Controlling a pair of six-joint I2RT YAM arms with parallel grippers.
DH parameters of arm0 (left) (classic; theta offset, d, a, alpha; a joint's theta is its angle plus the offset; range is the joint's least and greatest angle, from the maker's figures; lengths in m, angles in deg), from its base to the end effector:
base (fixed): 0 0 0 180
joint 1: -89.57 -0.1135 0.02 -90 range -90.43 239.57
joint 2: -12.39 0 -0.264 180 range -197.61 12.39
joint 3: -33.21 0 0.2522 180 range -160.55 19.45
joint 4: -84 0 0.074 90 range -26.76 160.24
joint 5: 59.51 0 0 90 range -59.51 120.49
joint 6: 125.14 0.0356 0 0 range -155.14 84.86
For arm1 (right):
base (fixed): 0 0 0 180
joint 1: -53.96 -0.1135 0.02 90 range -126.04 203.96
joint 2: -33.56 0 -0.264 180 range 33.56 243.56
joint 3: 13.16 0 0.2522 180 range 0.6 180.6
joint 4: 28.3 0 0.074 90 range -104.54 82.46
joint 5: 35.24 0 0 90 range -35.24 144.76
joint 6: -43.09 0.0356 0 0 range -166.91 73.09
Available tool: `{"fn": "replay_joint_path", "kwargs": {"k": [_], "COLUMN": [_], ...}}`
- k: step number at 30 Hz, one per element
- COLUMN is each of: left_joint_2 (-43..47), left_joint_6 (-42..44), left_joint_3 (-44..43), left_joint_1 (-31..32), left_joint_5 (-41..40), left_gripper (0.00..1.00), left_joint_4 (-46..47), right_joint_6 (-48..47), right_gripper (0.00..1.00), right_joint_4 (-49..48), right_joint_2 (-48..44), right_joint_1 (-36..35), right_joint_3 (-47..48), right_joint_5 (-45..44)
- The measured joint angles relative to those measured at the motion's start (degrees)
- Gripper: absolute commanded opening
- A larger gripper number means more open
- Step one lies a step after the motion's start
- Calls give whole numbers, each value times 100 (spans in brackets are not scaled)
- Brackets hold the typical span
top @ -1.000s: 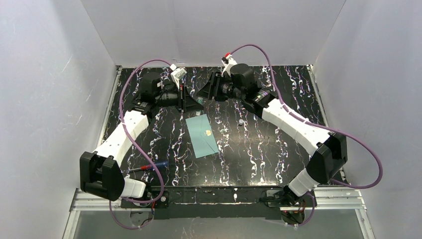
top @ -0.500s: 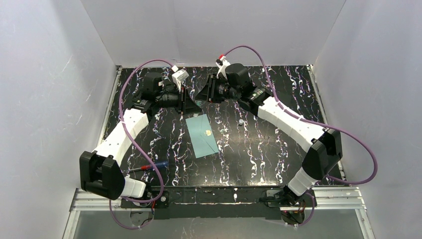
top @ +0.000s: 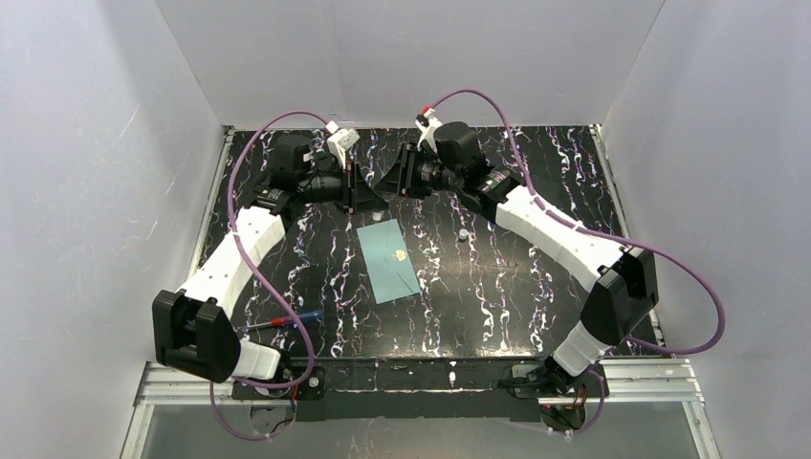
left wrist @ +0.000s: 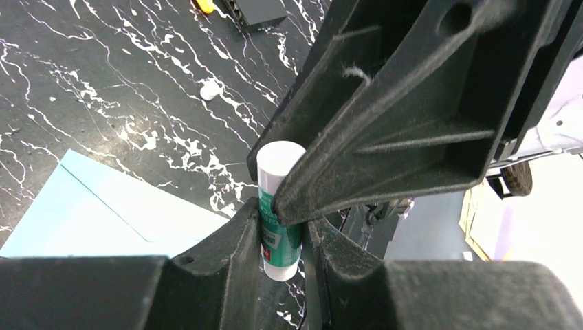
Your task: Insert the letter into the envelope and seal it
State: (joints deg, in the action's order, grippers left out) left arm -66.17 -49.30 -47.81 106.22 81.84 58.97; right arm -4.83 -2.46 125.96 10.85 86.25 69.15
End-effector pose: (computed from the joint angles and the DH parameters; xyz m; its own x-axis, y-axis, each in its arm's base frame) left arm 0.2876 -0.1150 0.3461 -0.5693 0.0108 -0.8220 0.7535 0.4067 -0.5165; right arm 0.2743 0.2689 0.3730 -0.7336 0.2025 -0.6487 -0.4609 0.5534 0.6938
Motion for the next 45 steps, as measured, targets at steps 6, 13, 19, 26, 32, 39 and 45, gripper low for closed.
{"fn": "replay_joint_path", "kwargs": {"k": [6, 13, 19, 26, 32, 39, 45], "left_joint_2": [0, 2, 2, 81, 101, 120, 118], "left_joint_6": [-216, -256, -798, -1132, -699, -136, 4], "left_joint_3": [-44, -42, -39, -105, -96, -39, -39], "left_joint_1": [-2, -31, -66, -33, -109, -118, -118], "left_joint_5": [-55, 385, 1508, 2149, 660, -734, -896], "left_gripper": [0, 0, 0, 0, 0, 0, 0], "left_joint_4": [61, 225, 935, 1429, 968, 684, 575], "right_joint_6": [68, 144, 168, 144, -26, 177, 387], "right_gripper": [10, 1, 1, 77, 90, 77, 69], "right_joint_4": [-33, -905, -2835, -3759, -2116, -695, -232], "right_joint_2": [-42, -446, -970, -1147, -1038, -369, 192], "right_joint_1": [4, 155, 466, 586, 525, 234, 92], "right_joint_3": [-55, -752, -1799, -2031, -1182, -44, 299], "right_joint_5": [9, 348, 1519, 2280, 660, -664, -938]}}
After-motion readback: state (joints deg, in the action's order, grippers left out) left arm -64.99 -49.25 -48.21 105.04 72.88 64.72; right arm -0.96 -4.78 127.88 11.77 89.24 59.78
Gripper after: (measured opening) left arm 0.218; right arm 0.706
